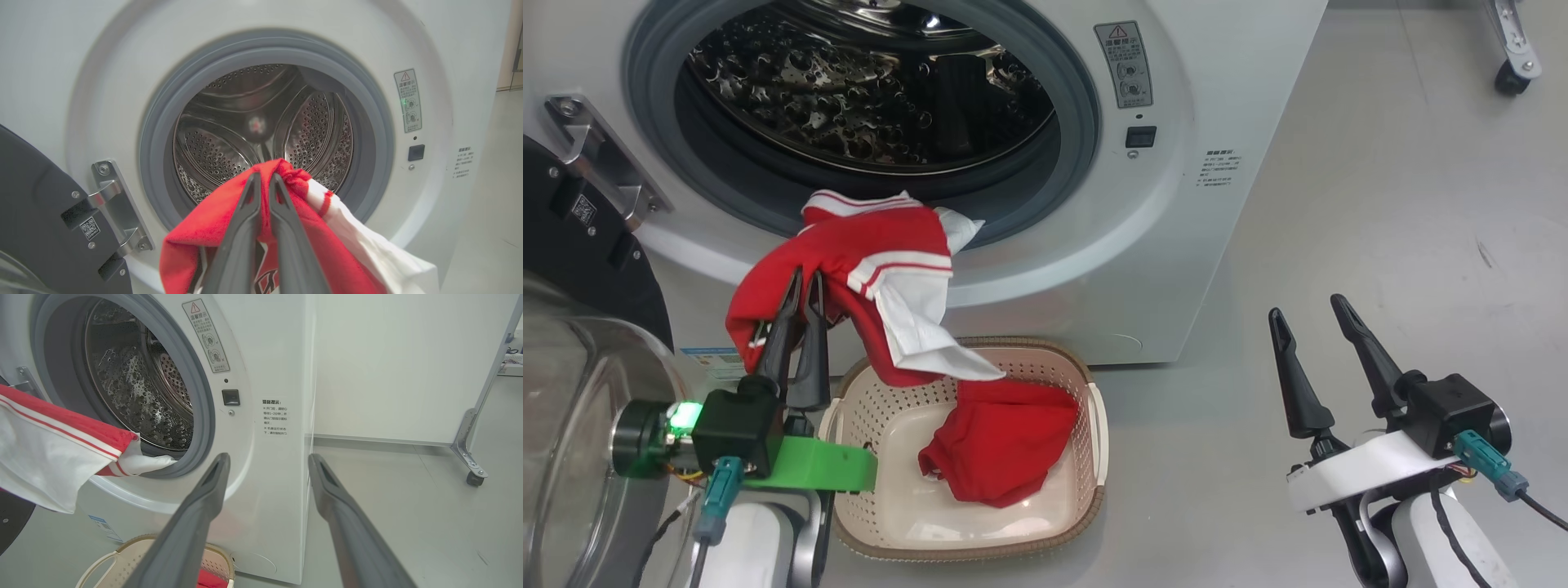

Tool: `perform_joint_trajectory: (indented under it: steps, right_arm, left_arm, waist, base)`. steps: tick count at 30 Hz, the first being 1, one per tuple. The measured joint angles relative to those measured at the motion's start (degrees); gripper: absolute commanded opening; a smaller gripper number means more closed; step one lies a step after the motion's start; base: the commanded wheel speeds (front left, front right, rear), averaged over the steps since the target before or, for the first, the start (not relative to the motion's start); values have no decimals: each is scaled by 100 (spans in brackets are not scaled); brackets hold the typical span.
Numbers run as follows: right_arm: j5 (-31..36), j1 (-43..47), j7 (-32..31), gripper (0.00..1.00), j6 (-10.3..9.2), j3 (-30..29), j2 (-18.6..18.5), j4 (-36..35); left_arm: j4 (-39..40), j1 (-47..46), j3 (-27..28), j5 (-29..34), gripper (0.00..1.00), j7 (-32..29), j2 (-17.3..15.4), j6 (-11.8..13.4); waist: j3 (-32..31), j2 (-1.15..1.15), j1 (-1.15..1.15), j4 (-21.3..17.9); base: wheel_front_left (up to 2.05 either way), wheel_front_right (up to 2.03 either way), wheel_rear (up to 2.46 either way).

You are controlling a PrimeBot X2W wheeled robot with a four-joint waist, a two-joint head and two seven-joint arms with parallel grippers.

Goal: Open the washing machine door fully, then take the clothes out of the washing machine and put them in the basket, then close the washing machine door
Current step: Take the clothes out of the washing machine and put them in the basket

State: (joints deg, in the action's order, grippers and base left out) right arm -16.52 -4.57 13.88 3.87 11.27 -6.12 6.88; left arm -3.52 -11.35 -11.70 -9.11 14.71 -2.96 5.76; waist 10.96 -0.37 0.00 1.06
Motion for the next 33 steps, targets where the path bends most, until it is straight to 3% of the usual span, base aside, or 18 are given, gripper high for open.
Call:
perform_joint_trajectory:
  steps: [12, 20, 33]
  right_arm:
    - [-13, 1, -86, 100, 2, 83, 35, -212]
    - [-13, -27, -122, 100, 8, 145, 57, -408]
    - [-13, -353, -158, 100, 19, 207, 56, -633]
  left_arm:
    - [-236, 499, -97, -225, 0, 0, 0, -1]
    - [-1070, 469, -266, -396, 0, -253, 4, -160]
    - [-2466, -766, -390, -448, 0, -782, 37, -360]
  waist:
    - [214, 0, 0, -143]
    - [534, 0, 0, -236]
    - [1187, 0, 0, -380]
  base:
    - [0, 0, 0]
    - [0, 0, 0]
    - [0, 0, 0]
